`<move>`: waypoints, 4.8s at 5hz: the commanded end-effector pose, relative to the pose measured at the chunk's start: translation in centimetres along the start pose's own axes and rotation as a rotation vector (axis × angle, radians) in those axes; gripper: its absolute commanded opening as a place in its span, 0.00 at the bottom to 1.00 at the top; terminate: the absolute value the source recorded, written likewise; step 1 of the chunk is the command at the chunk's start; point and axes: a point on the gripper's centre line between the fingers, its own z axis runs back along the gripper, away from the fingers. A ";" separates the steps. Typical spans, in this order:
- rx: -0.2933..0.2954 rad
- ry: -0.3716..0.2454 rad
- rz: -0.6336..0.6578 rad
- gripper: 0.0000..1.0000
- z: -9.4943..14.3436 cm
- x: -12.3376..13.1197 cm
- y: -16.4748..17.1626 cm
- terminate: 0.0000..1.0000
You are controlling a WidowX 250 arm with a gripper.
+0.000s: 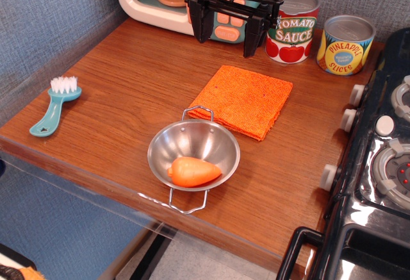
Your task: Place the blue utensil on the orange towel.
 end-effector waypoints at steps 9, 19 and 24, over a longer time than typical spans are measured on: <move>0.077 0.017 0.300 1.00 -6.4 -10.0 18.5 0.00; -0.015 -0.120 0.242 0.00 -0.7 -3.0 11.2 0.00; -0.049 -0.016 0.172 0.00 -5.7 2.9 0.4 0.00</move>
